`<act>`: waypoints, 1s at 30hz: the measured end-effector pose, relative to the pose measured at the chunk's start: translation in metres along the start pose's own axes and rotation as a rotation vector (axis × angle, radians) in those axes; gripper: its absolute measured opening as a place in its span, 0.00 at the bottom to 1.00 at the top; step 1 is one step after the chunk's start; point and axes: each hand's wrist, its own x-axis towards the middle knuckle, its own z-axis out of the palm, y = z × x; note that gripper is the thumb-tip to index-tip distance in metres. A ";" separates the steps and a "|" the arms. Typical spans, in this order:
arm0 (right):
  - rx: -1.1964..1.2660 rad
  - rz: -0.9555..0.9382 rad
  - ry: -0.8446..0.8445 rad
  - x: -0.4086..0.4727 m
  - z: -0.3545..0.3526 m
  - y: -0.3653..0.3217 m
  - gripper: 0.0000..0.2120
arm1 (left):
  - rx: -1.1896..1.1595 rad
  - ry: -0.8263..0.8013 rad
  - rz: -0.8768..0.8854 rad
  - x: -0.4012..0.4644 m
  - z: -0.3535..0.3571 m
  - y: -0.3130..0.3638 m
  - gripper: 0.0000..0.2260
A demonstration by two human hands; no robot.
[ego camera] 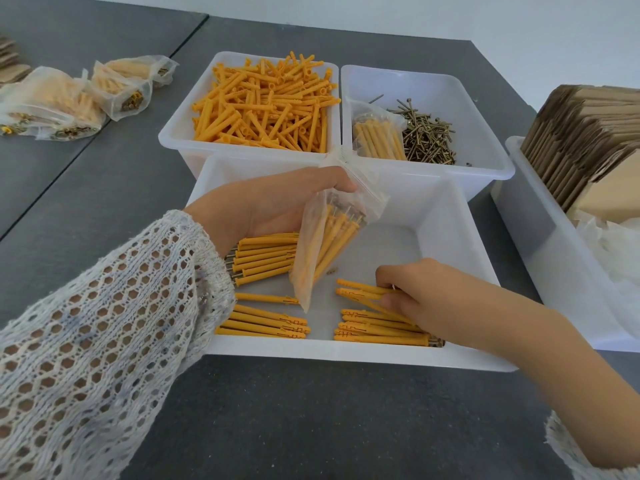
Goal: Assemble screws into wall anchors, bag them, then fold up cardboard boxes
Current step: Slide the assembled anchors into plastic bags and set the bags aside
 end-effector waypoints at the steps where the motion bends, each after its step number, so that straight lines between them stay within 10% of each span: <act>1: 0.033 -0.014 0.020 -0.002 -0.002 0.000 0.06 | 0.015 -0.002 0.001 0.000 0.000 0.000 0.26; 5: 0.157 0.030 0.136 -0.014 -0.023 0.002 0.07 | 0.070 -0.009 0.001 0.001 0.001 -0.001 0.26; 11: -0.241 0.242 0.868 -0.012 -0.048 0.021 0.08 | 0.077 -0.008 0.006 0.002 0.001 -0.002 0.24; 20: -0.236 0.016 0.735 0.027 -0.038 -0.008 0.14 | 0.133 -0.052 0.057 0.000 0.009 -0.001 0.24; 26: 0.236 -0.349 0.674 0.030 -0.035 -0.016 0.09 | 0.205 -0.151 0.079 -0.001 0.010 0.001 0.10; 30: 0.582 -0.425 0.646 0.028 -0.035 -0.020 0.14 | 0.181 -0.143 0.080 0.001 0.010 0.000 0.19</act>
